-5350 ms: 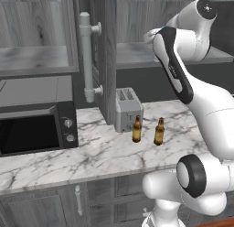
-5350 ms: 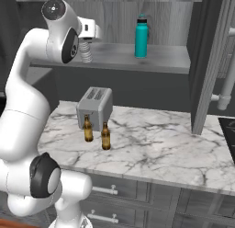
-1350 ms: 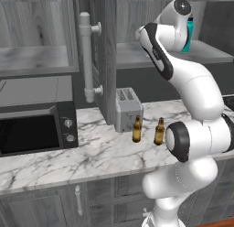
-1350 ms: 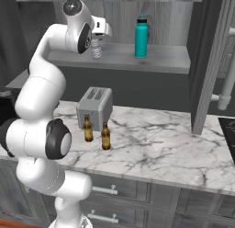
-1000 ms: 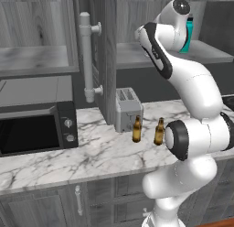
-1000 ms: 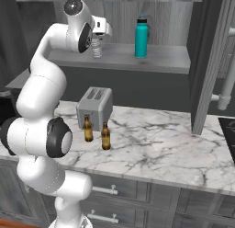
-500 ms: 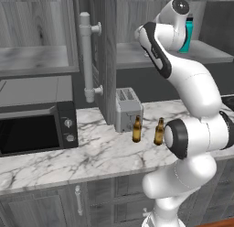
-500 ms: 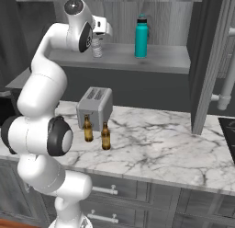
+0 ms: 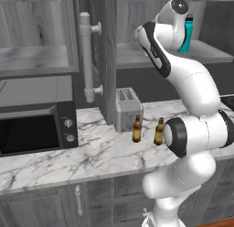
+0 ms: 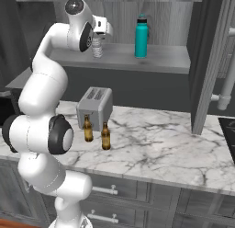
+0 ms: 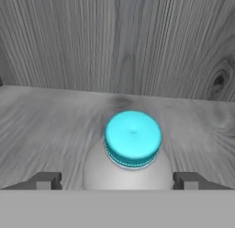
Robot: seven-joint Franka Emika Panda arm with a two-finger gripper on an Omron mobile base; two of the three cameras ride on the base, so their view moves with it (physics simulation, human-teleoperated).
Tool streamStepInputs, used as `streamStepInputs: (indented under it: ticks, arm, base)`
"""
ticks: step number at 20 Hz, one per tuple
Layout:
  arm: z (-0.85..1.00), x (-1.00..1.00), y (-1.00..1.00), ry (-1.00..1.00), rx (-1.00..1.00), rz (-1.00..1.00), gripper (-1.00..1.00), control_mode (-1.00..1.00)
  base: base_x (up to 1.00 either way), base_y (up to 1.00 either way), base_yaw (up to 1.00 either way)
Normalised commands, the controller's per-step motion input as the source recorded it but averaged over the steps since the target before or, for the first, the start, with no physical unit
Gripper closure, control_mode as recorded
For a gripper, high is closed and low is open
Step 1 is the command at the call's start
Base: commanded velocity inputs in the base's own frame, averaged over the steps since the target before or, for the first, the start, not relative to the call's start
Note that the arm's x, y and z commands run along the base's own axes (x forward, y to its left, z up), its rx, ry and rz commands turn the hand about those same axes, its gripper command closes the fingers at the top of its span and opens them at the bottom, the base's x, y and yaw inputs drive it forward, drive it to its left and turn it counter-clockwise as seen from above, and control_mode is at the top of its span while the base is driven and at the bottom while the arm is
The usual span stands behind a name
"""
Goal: Sort all alcoholic drinks to one cabinet, and non-alcoholic drinks to the other.
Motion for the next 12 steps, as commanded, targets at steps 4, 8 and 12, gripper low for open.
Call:
streamStepInputs:
  ticks: [4,8,12]
  arm:
    - [0.0,0.08,0.0,0.0,0.0,0.0,-1.0,-1.0]
    - [0.0,0.06,0.0,0.0,0.0,0.0,-1.0,-1.0]
    - [0.0,0.01,0.0,0.0,0.0,0.0,-1.0,-1.0]
  base:
    - [0.0,0.0,0.0]
    - [0.0,0.0,0.0]
    - [0.0,0.0,0.0]
